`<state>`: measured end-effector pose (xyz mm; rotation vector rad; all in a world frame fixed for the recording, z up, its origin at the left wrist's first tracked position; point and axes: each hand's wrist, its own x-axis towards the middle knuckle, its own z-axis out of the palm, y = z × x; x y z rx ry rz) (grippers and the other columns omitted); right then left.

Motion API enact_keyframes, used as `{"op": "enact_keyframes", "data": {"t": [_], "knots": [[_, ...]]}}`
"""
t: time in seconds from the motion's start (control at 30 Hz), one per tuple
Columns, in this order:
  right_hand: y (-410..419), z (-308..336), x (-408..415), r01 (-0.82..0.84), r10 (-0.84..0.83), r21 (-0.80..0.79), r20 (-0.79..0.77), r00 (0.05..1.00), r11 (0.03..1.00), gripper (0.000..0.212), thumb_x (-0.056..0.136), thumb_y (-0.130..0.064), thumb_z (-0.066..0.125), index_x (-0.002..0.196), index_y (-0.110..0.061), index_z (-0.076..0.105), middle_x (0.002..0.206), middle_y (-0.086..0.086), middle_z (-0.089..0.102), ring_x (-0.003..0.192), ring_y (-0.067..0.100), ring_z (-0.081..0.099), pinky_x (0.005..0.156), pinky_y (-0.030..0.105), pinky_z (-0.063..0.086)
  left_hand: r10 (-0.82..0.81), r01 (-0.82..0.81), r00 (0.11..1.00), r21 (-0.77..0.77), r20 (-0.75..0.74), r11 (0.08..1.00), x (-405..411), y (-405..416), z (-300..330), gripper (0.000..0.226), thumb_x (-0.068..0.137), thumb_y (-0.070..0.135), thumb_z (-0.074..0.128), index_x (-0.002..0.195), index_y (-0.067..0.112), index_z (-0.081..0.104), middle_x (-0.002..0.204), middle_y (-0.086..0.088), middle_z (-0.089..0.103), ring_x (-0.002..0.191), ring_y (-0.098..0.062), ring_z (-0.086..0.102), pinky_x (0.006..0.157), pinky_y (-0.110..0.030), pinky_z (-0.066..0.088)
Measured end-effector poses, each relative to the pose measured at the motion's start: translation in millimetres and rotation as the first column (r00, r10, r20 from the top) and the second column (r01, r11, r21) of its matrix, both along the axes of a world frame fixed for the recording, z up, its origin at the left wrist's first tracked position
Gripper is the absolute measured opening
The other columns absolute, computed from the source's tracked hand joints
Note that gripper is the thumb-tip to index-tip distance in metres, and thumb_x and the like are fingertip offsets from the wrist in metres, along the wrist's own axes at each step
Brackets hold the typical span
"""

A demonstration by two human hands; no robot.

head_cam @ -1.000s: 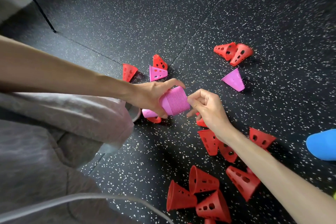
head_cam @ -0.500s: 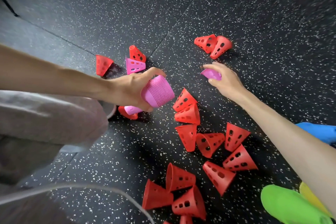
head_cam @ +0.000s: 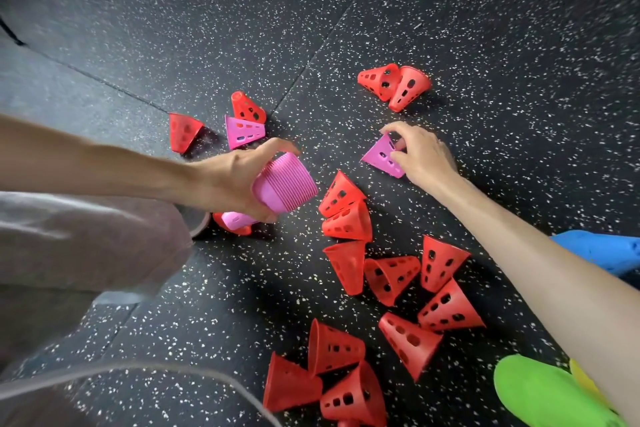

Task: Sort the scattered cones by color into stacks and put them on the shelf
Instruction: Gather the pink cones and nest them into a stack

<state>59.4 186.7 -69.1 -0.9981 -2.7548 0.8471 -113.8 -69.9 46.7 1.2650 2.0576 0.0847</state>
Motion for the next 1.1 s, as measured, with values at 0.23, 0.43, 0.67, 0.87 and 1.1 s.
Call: {"op": "enact_keyframes", "data": {"t": [0.23, 0.43, 0.67, 0.87, 1.1], "knots": [[-12, 6, 24, 0.189, -0.195, -0.085, -0.071, 0.978, 0.978, 0.015, 0.092, -0.031, 0.074, 0.099, -0.023, 0.063, 0.102, -0.002, 0.055, 0.081, 0.012, 0.055, 0.060, 0.026, 0.035, -0.054, 0.054, 0.998, -0.008, -0.022, 0.999, 4, 0, 0, 0.101, 0.074, 0.033, 0.089, 0.145, 0.044, 0.019, 0.111, 0.009, 0.057, 0.092, -0.005, 0.057, 0.072, -0.026, 0.043], [-38, 33, 30, 0.369, -0.490, -0.388, -0.282, 0.825, 0.844, 0.015, 0.090, -0.036, 0.075, 0.090, -0.022, 0.071, 0.094, -0.002, 0.068, 0.087, 0.015, 0.066, 0.068, 0.033, 0.052, -0.146, 0.150, 0.988, 0.074, -0.049, 0.986, 4, -2, 20, 0.098, 0.077, 0.033, 0.087, 0.147, 0.038, 0.018, 0.104, 0.011, 0.056, 0.086, -0.004, 0.055, 0.072, -0.025, 0.044], [-87, 100, 14, 0.163, -0.467, -0.556, -0.464, 0.752, 0.815, 0.008, 0.094, -0.025, 0.073, 0.094, -0.017, 0.074, 0.091, -0.002, 0.074, 0.089, 0.018, 0.074, 0.079, 0.044, 0.064, -0.128, 0.146, 0.987, 0.225, -0.096, 0.963, -11, -30, 36, 0.100, 0.076, 0.037, 0.088, 0.147, 0.042, 0.017, 0.107, 0.015, 0.053, 0.083, -0.002, 0.055, 0.070, -0.020, 0.042], [-126, 122, 16, 0.031, -0.237, -0.427, -0.439, 0.866, 0.904, 0.011, 0.091, -0.036, 0.074, 0.092, -0.025, 0.076, 0.085, -0.005, 0.076, 0.084, 0.016, 0.074, 0.084, 0.051, 0.060, -0.142, 0.171, 0.983, 0.315, -0.112, 0.934, -16, -43, 54, 0.100, 0.077, 0.031, 0.088, 0.151, 0.033, 0.021, 0.108, 0.019, 0.051, 0.091, 0.012, 0.054, 0.070, -0.010, 0.045], [-158, 122, 25, -0.068, -0.158, -0.462, -0.434, 0.887, 0.884, 0.010, 0.095, -0.025, 0.071, 0.100, -0.022, 0.078, 0.087, -0.013, 0.077, 0.070, 0.009, 0.072, 0.054, 0.019, 0.055, -0.220, 0.247, 0.967, 0.264, -0.127, 0.933, -10, -43, 54, 0.105, 0.080, 0.038, 0.083, 0.154, 0.047, 0.010, 0.122, 0.016, 0.051, 0.100, -0.008, 0.055, 0.085, -0.029, 0.050]]}}
